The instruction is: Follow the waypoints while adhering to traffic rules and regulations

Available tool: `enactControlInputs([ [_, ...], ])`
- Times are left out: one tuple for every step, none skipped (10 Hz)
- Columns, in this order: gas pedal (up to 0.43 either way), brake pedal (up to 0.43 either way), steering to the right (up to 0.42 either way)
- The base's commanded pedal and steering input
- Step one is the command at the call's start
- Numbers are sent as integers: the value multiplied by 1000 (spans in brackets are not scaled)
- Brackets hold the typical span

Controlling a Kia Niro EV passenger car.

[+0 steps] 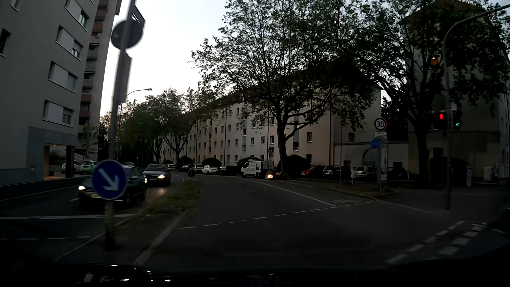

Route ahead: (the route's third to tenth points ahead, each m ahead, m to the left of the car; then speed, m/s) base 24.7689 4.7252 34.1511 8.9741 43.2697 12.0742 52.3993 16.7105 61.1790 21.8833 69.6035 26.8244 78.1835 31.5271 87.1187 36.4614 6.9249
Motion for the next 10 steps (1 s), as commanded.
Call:
enactControlInputs([
  [157, 0, 0],
  [157, 0, 0],
  [157, 0, -1],
  [157, 0, -6],
  [157, 0, -13],
  [157, 0, -18],
  [150, 0, -16],
  [150, 0, -16],
  [150, 0, -18],
  [150, 0, -26],
])
